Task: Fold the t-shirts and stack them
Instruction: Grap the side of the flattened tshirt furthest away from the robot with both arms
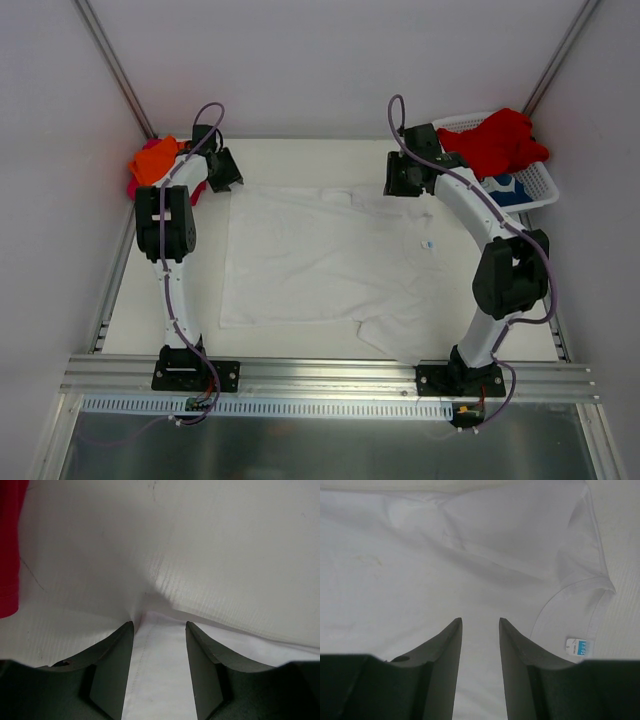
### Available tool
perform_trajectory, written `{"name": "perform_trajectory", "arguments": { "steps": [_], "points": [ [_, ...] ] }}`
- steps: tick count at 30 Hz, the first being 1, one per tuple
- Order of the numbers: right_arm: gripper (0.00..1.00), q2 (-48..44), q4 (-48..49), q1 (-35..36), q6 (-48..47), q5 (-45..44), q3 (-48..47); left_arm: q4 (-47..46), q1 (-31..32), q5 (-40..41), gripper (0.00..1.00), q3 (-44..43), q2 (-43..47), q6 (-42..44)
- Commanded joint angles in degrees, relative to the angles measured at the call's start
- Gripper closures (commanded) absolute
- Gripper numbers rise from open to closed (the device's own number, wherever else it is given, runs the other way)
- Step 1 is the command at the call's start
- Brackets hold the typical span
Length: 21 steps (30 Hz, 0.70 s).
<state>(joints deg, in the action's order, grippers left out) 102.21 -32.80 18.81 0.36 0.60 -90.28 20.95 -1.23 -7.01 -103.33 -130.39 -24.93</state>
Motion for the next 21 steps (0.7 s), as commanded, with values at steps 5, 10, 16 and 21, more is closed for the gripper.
{"name": "perform_trajectory", "arguments": {
  "steps": [5, 10, 16, 21],
  "points": [
    [0.61, -3.95, 0.54, -0.53, -0.54, 1.25, 0.10, 0.76, -0.52, -1.43, 0.54, -2.49, -0.39, -1.35],
    [0.61, -4.57, 0.45, -0.61, -0.54, 1.24, 0.28, 0.67, -0.52, -3.36, 0.55, -2.58, -1.53, -2.05],
    [0.61, -5.53, 0.54, -0.70, 1.04, 1.33, 0.19, 0.76, -0.52, -4.16, 0.54, -2.76, -1.98, -2.14],
    [0.61, -5.45, 0.45, -0.79, 0.96, 1.51, 0.37, 0.76, -0.52, -5.21, 0.74, -2.49, -2.06, -2.23]
  ]
}}
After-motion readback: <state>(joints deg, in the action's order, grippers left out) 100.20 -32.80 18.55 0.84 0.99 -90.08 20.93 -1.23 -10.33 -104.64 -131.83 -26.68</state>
